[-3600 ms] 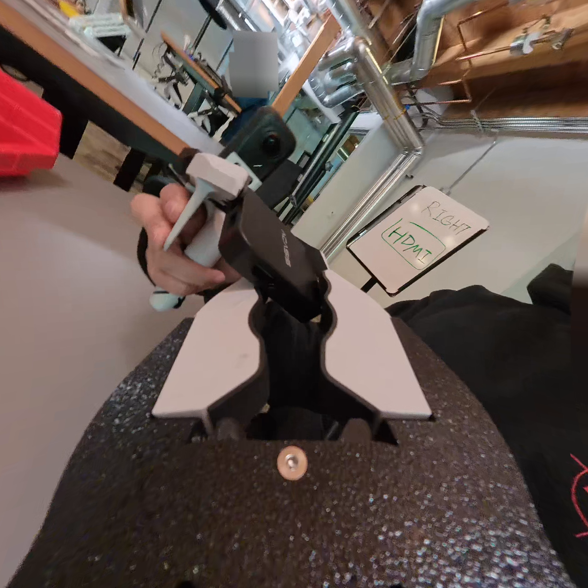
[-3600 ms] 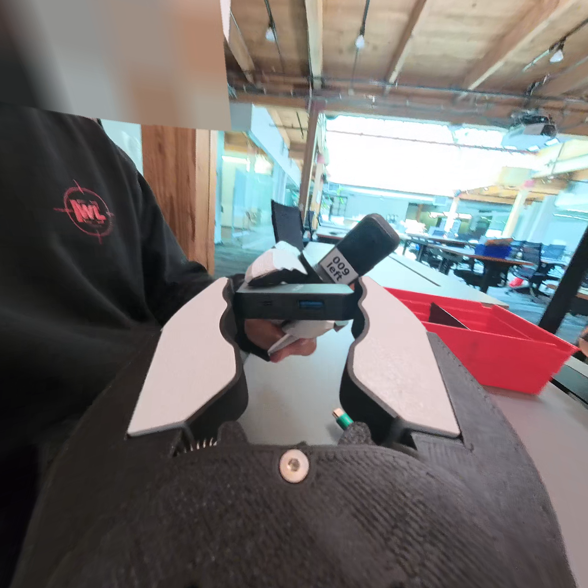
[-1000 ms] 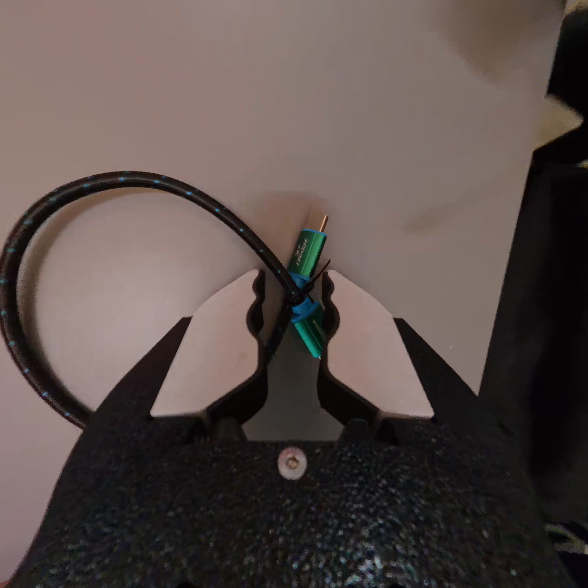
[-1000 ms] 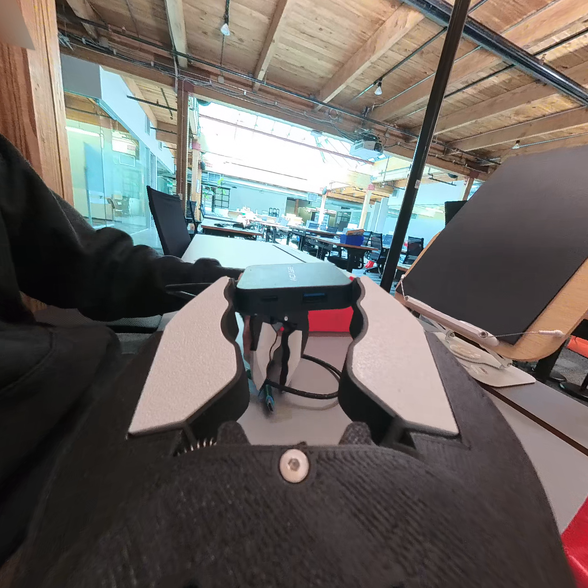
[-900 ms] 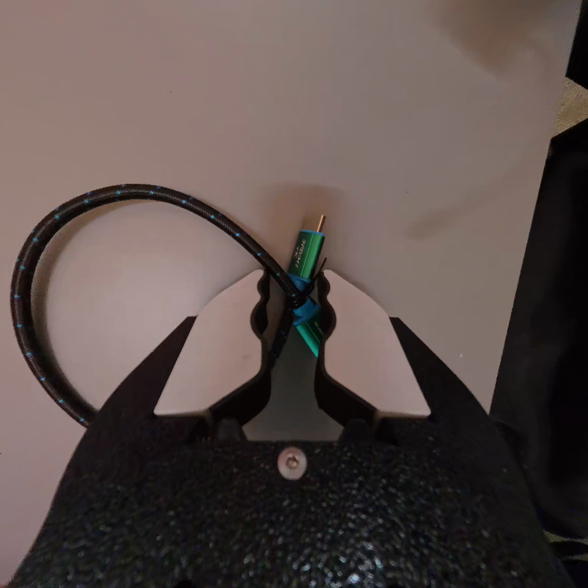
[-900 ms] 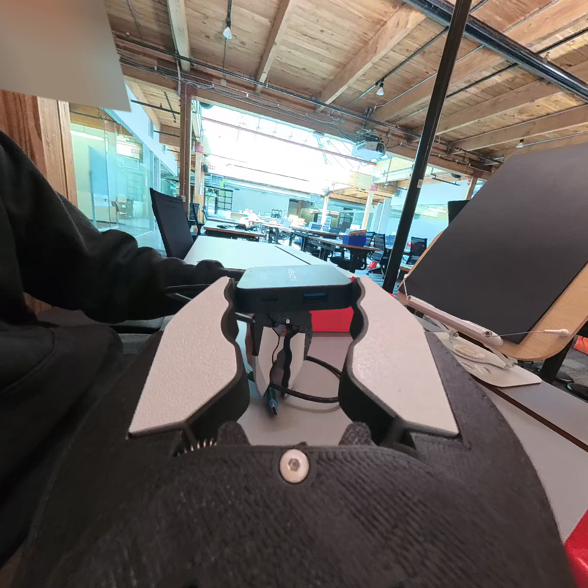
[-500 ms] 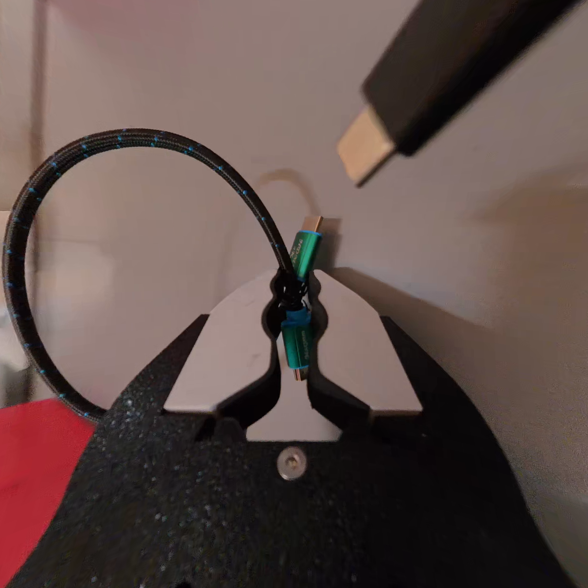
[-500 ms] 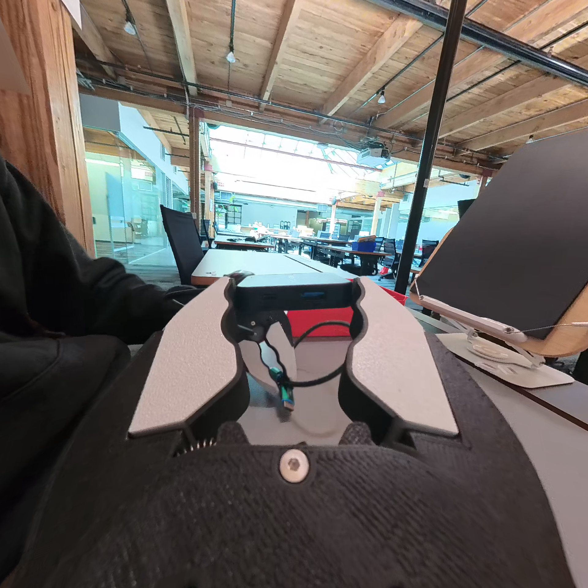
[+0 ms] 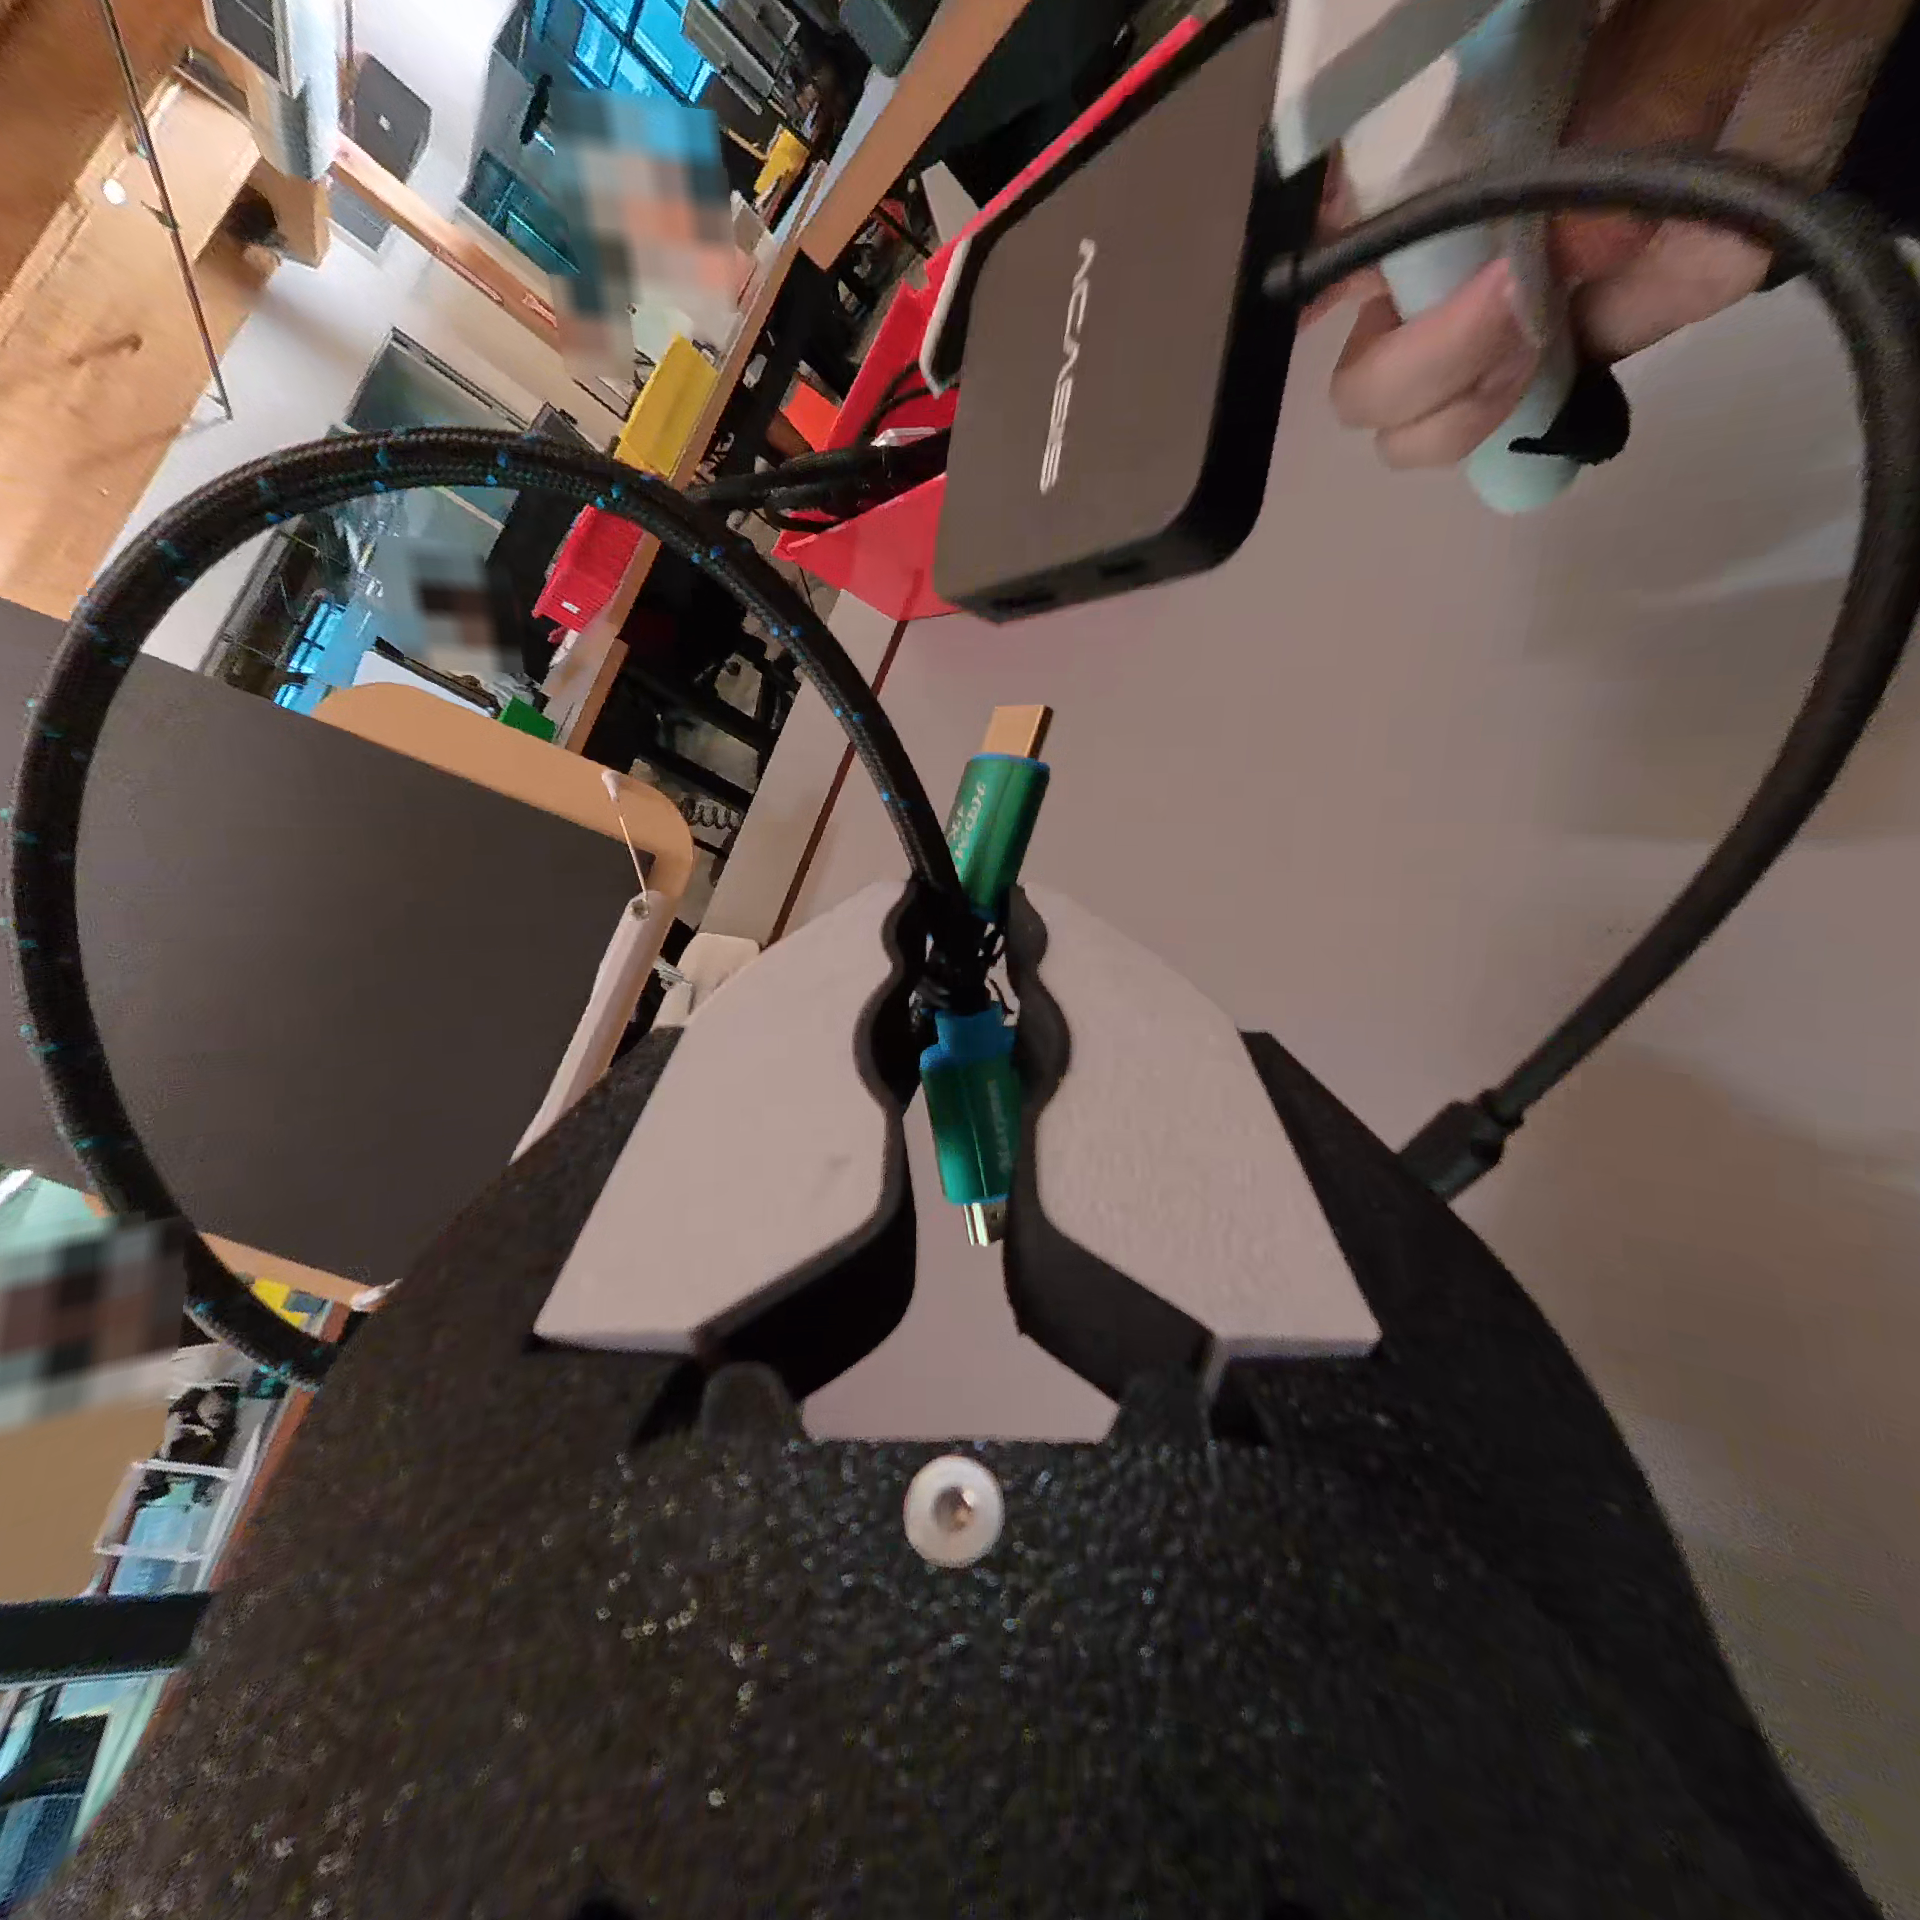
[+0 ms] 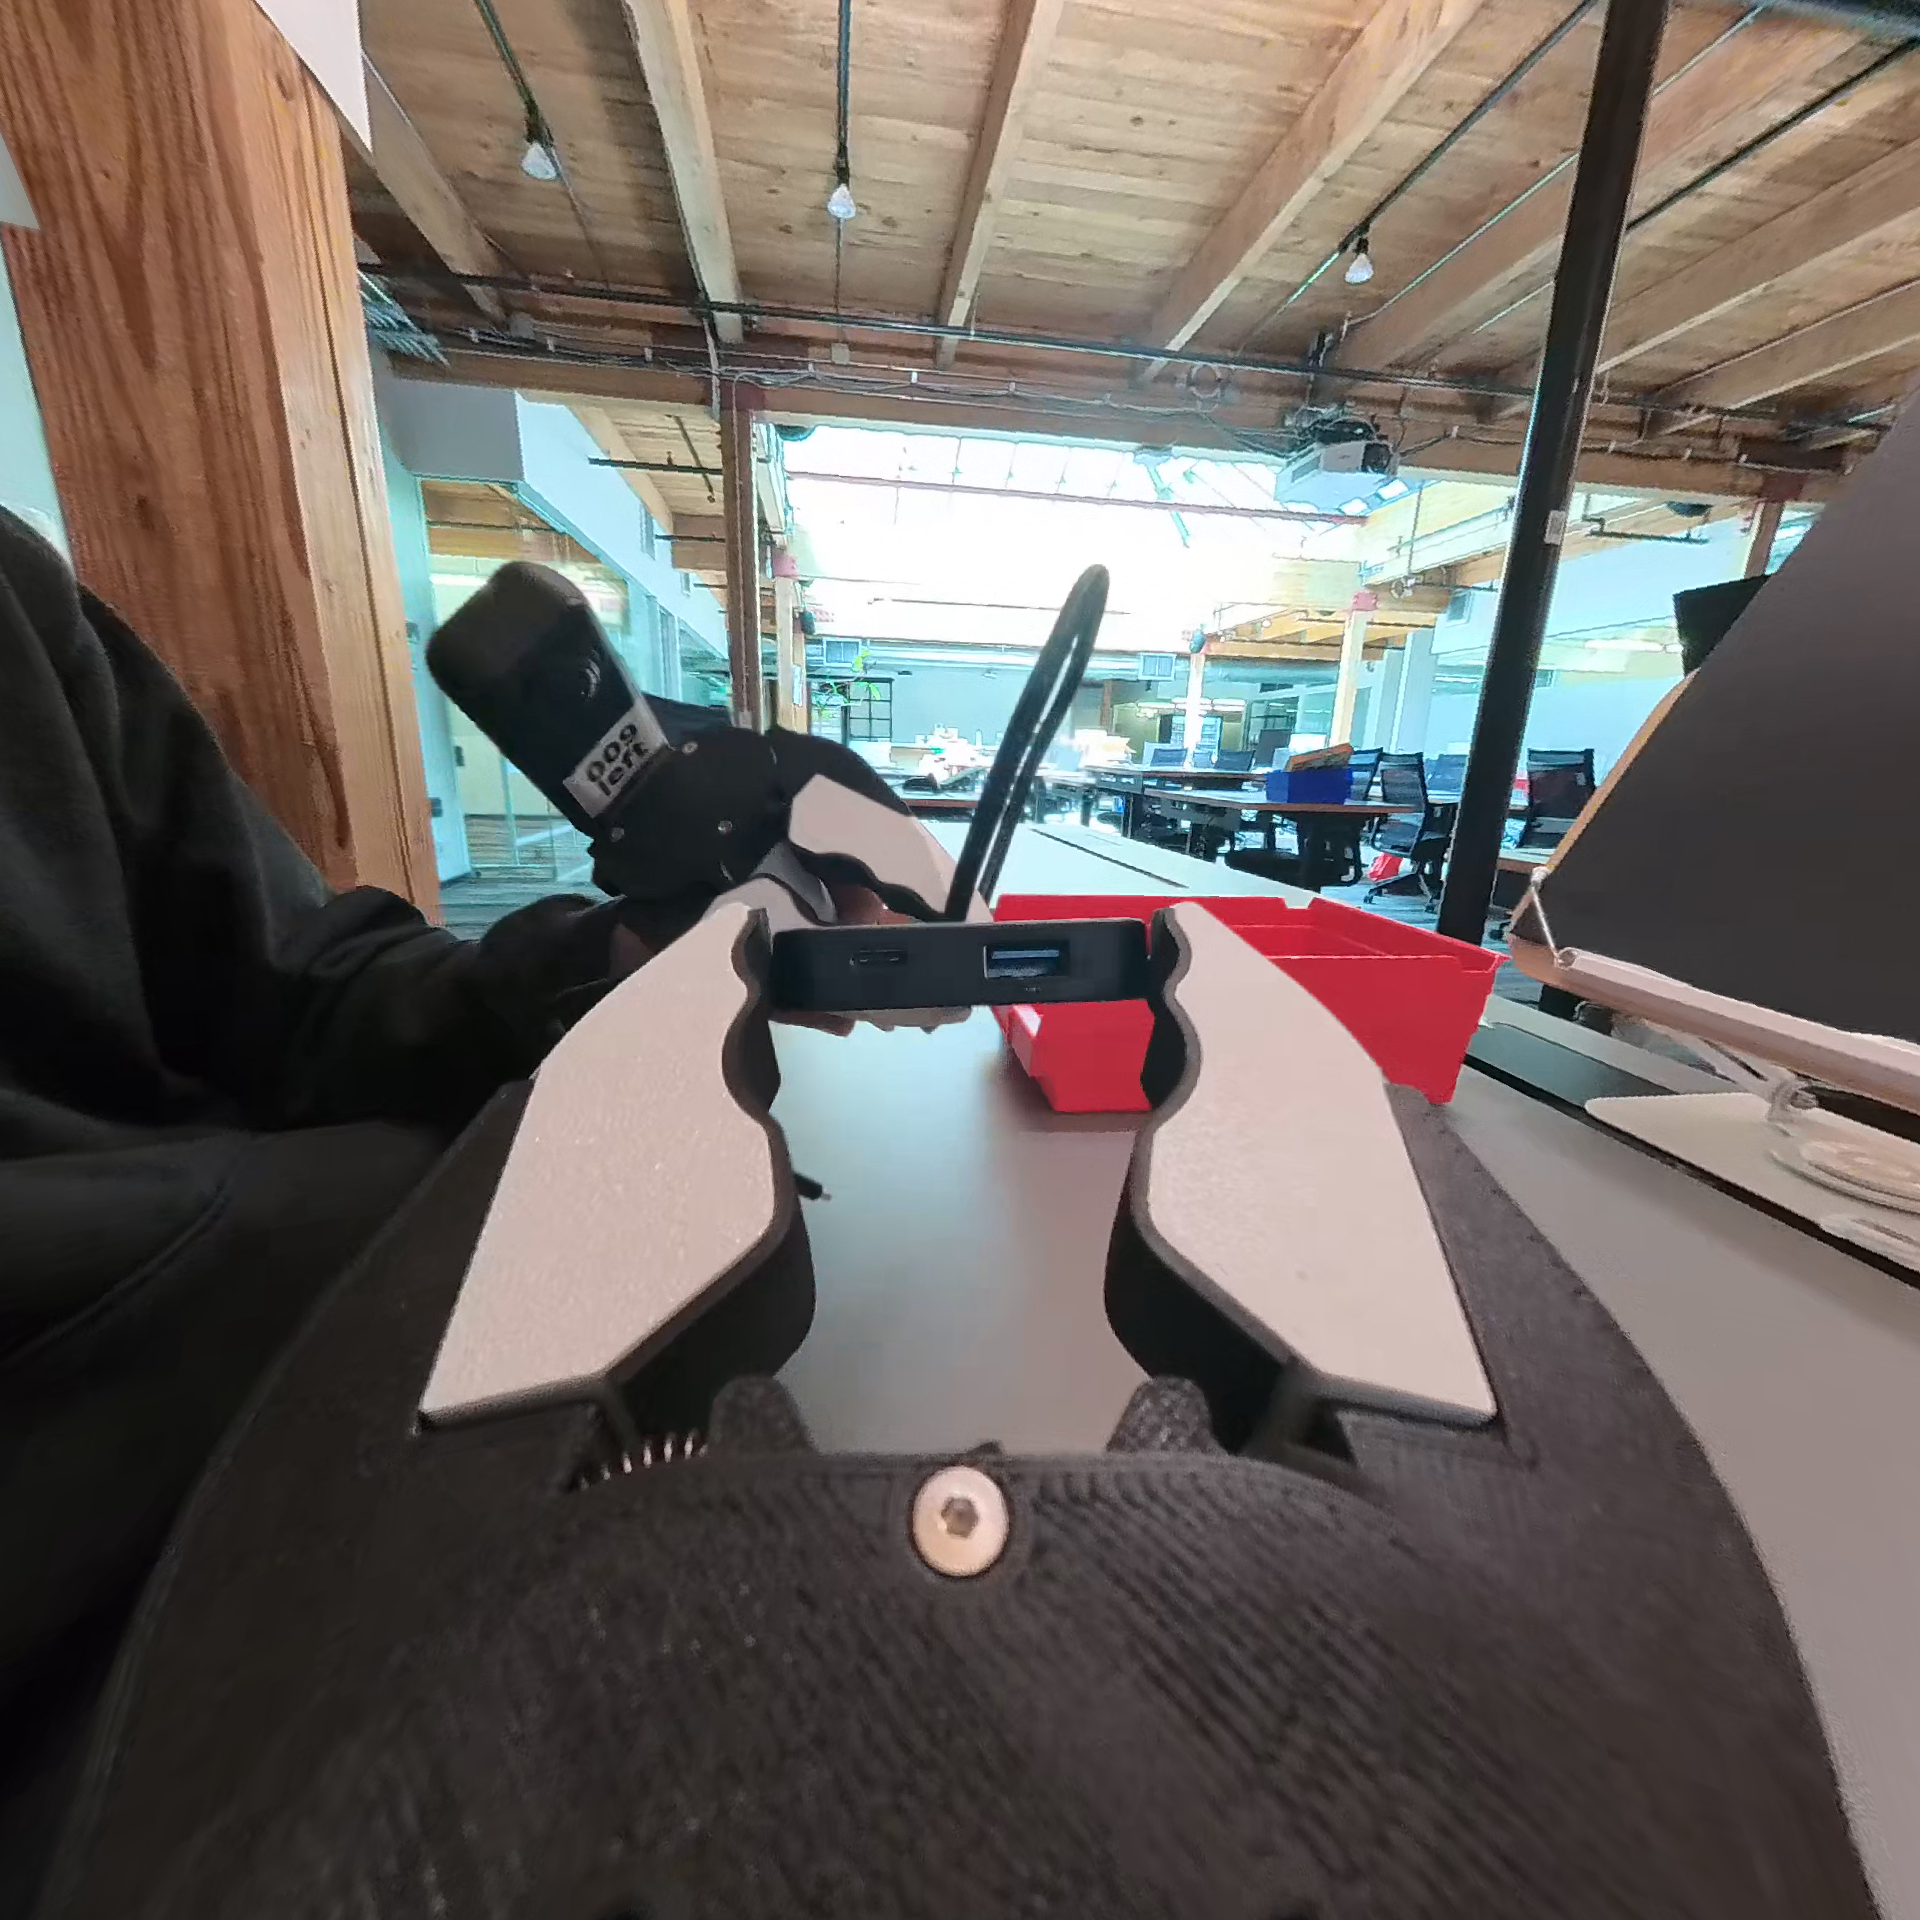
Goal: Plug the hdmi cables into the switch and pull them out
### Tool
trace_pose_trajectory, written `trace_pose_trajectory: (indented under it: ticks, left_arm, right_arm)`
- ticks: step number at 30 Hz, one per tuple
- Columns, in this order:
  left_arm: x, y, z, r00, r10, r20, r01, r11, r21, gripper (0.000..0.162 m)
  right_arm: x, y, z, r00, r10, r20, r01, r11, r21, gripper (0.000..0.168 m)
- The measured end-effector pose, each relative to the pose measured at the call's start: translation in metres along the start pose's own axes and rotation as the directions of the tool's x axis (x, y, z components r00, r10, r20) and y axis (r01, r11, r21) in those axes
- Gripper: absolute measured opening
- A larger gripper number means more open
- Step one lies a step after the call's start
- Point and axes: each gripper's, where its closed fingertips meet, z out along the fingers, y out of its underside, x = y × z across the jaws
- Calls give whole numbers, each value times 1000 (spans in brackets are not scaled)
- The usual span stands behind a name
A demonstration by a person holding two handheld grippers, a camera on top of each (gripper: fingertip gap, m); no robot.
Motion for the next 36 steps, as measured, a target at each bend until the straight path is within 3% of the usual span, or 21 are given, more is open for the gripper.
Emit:
trace_pose_trajectory:
  ticks: [9,21,24,33,36]
  left_arm:
    - [4,-13,-4,998,53,28,-54,999,7,14]
    - [-9,-25,-10,990,-101,102,96,994,51,14]
    - [-5,-24,-9,993,-76,92,74,997,27,14]
    - [-1,-22,-5,990,-82,119,82,997,3,14]
    - [-8,-24,-7,978,-105,182,102,994,25,14]
  right_arm:
    - [-4,-6,3,996,70,64,-77,989,125,70]
    - [-3,-16,5,981,159,114,-185,944,274,70]
    - [-1,-19,3,975,183,129,-216,922,322,70]
    - [1,-18,2,971,204,127,-236,910,340,70]
    - [3,-14,3,972,207,114,-233,916,326,70]
